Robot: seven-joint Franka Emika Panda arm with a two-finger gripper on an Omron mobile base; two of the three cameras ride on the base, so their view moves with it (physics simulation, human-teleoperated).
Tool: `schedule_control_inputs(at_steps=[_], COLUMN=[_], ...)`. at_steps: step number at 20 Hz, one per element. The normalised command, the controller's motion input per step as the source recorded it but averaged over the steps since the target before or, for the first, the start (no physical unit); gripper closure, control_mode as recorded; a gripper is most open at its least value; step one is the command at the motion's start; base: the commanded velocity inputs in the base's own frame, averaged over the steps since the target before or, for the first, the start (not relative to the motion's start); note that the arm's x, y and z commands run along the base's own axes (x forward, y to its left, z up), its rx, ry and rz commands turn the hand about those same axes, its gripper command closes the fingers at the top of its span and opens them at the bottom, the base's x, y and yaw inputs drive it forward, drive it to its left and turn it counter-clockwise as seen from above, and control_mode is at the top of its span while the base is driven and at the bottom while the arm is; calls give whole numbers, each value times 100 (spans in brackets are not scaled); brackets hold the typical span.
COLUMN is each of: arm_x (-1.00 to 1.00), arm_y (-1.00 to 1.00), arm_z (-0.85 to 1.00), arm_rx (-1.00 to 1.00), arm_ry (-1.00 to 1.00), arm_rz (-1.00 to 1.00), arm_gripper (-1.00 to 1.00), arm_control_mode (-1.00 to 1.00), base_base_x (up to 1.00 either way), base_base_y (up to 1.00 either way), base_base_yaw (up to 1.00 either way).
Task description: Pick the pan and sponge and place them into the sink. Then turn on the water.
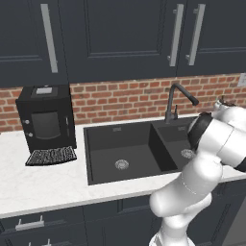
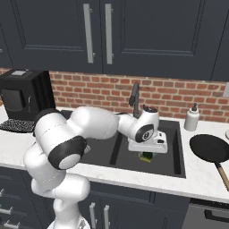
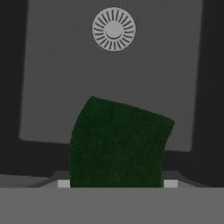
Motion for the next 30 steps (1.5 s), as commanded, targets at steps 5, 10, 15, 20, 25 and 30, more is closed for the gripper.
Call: schedule_control_inputs(at_steps=[5,10,15,20,25,30], arm_x=[30,22,18,18,15,16], arm_y=[-13,-18,-7,-1,-7,-9], arm_z=[-27,-29,-32,-29,-31,-30], arm_rx=[0,0,0,0,0,0], arm_ry=[0,0,0,0,0,0], arm_rz=[0,0,0,0,0,0], arm_gripper=[100,100,100,100,100,100], arm_control_mode=[-100,-100,-100,-100,-100,-100], base_base_x=[0,0,0,0,0,0], base_base_y=[0,0,0,0,0,0], base_base_yaw=[0,0,0,0,0,0])
